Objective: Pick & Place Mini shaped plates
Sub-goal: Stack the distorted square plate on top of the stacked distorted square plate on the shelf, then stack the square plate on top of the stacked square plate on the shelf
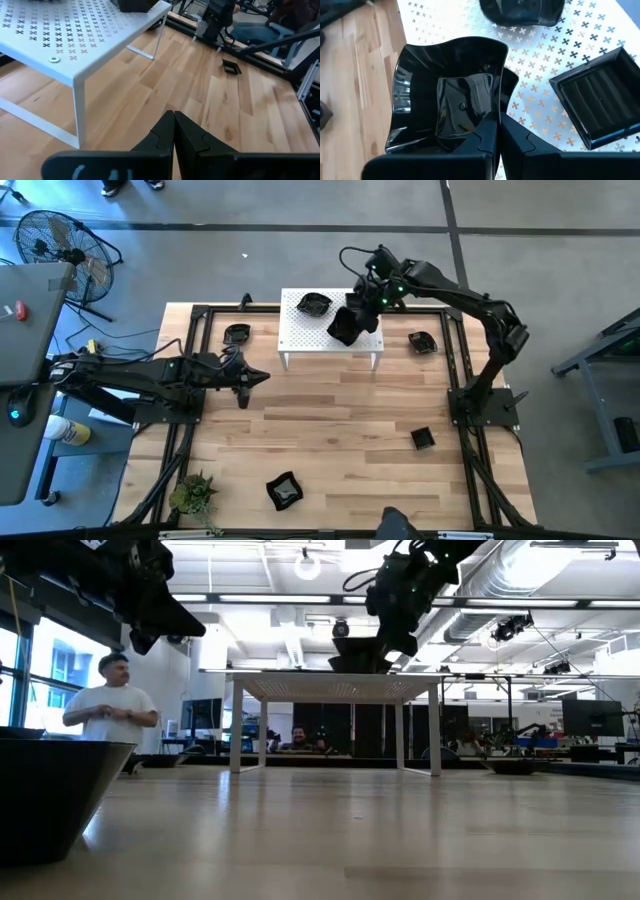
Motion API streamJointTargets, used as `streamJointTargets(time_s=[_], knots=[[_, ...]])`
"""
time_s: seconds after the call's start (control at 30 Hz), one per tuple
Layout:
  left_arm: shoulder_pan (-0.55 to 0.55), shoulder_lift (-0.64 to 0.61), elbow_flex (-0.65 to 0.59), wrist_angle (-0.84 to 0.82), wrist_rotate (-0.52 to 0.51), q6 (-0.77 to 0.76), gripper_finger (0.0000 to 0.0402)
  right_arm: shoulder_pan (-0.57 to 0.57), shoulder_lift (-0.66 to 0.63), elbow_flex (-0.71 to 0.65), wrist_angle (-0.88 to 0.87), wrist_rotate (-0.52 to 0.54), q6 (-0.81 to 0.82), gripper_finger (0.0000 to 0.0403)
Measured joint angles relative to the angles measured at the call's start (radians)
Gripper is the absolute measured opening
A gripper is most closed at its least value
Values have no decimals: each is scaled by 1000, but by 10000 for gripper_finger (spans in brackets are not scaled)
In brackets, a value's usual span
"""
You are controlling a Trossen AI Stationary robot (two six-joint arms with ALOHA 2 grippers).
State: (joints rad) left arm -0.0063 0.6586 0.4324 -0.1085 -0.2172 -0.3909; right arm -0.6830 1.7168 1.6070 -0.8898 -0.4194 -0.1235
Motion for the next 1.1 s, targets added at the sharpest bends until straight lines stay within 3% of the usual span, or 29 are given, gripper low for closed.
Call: streamJointTargets(time_s=[0.6, 0.83, 0.97, 1.1], knots=[[0, 1, 0, 2, -2, -7, 1, 16, -1, 0, 15, 69, 168, 62], [0, 1, 0, -20, 5, -12, 1, 45, -97, -6, 24, 72, 116, 33], [0, 1, 0, -72, -10, -66, 1, 106, -220, -132, 130, 63, 113, 4], [0, 1, 0, -163, -38, -159, 1, 176, -364, -354, 331, 74, 204, 10]])
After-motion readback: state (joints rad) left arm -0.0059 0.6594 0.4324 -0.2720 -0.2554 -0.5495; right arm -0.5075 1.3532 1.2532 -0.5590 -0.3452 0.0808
